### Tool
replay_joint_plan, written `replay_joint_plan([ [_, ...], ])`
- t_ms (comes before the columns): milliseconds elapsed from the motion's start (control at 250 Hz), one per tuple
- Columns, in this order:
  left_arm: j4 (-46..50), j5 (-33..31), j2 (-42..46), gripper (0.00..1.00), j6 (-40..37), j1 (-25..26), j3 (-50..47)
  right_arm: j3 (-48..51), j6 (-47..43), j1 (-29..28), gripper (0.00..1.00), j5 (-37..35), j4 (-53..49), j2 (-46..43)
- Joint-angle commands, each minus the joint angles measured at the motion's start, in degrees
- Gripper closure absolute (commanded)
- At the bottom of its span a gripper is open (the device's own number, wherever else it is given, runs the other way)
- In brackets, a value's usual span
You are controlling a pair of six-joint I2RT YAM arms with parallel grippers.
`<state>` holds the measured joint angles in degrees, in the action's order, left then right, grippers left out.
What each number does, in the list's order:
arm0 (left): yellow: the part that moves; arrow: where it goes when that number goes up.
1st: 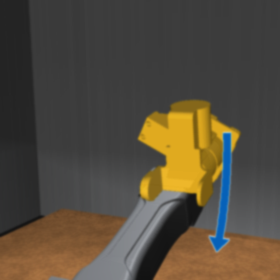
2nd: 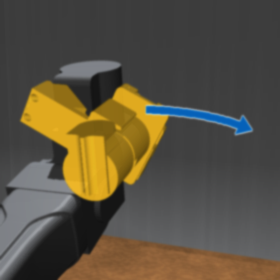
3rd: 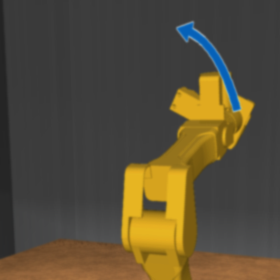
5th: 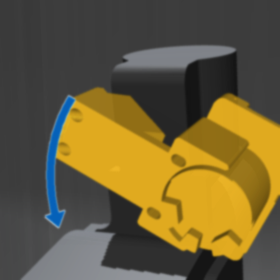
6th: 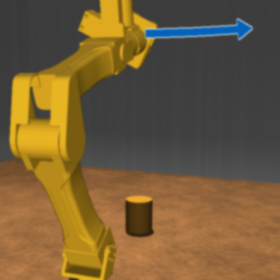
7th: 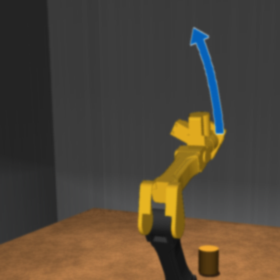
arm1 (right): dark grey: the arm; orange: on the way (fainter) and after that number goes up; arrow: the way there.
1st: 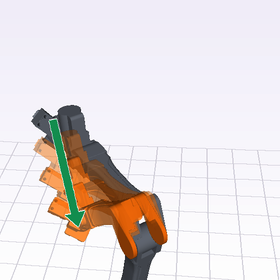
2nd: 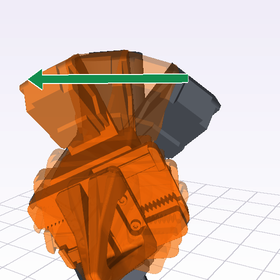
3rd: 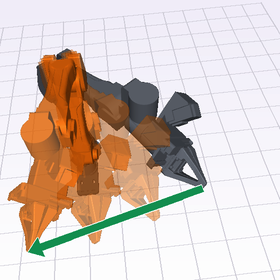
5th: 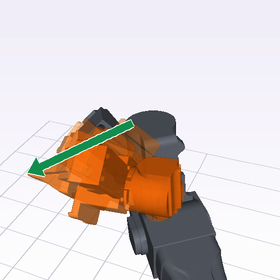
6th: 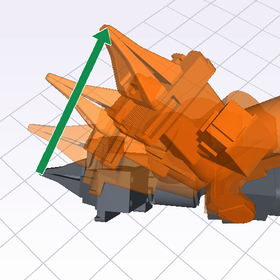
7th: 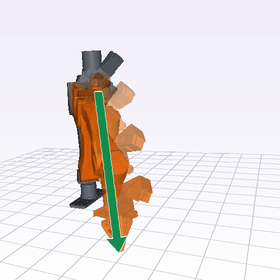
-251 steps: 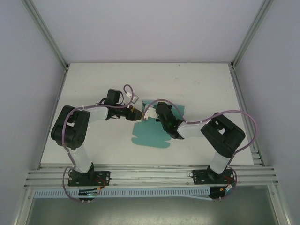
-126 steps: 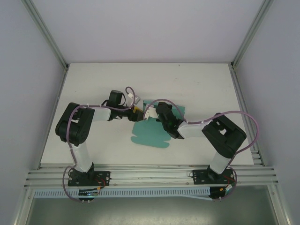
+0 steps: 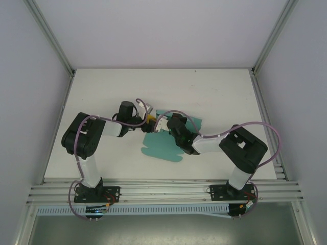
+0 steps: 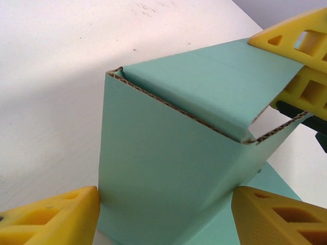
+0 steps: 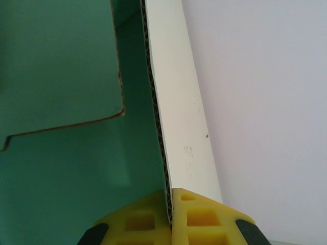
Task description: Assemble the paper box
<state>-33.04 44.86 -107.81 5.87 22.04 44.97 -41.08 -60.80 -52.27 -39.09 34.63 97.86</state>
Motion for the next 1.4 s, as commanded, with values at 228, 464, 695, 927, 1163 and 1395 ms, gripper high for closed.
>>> replay_joint_plan([
  [228,-9.5,-8.3,1.4,0.55,0.3,1.8,-1.0,2.3,4.8,-4.8,1.00,1.1,-6.2,0.8],
  [464,-6.0,-13.7,2.8,0.78,0.1,1.8,-1.4,2.6,4.8,-4.8,1.00,0.2,-5.9,-0.1],
  [695,-6.3,-7.9,4.2,0.62,-0.6,1.8,-2.8,2.0,4.7,-4.3,1.00,0.0,-6.6,0.2],
  [927,-6.5,-6.4,9.5,0.45,0.1,1.8,-6.4,0.7,2.4,-1.5,1.00,0.9,-6.7,-2.1],
  [1163,-7.0,-10.2,15.4,0.33,5.4,-1.4,-10.3,-0.8,-3.5,0.4,1.00,2.0,-4.3,-3.5],
  [1395,-9.6,-3.5,11.7,0.44,6.3,-4.0,-9.5,-1.9,-6.6,0.8,1.00,2.8,0.9,-1.0],
])
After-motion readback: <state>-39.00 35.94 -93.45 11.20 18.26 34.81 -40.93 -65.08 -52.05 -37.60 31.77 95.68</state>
